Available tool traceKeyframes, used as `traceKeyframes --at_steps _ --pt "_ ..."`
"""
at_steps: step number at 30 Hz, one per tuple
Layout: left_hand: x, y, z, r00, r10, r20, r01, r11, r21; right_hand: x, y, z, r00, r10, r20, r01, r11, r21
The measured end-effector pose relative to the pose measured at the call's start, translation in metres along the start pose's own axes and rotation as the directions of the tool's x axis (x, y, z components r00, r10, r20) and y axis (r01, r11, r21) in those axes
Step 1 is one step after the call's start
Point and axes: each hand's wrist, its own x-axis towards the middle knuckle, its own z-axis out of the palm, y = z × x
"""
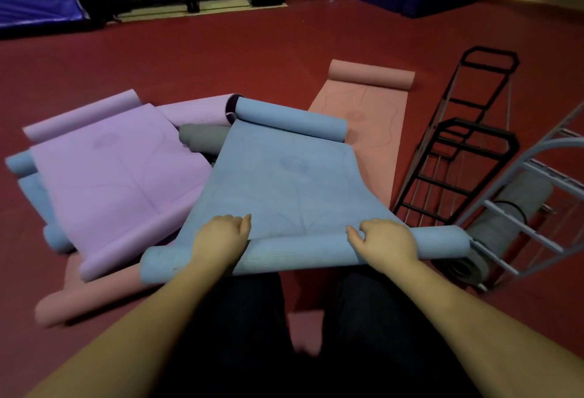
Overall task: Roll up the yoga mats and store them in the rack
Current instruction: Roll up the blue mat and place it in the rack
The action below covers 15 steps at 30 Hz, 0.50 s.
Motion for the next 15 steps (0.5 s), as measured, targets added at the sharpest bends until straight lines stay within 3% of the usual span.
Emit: traceKeyframes --at_steps 4,8,15 --pt "-0.021 -0.006 0.013 0.992 0.067 -0.109 -0.062 0.997 0.05 0.02 -0.001 -0.005 0.986 0.04 0.164 -0.038 0.999 -0.012" --pt "-0.03 -0.011 0.023 0.99 0.13 -0.056 -0.117 0.976 0.183 0.035 -0.003 -0.012 0.95 0.033 0.312 -0.035 0.999 0.002" --pt "-0.017 0.003 0.002 0.994 0.114 0.003 -0.111 0.966 0.235 0.04 0.0 -0.023 0.914 0.04 0.404 -0.062 0.997 0.04"
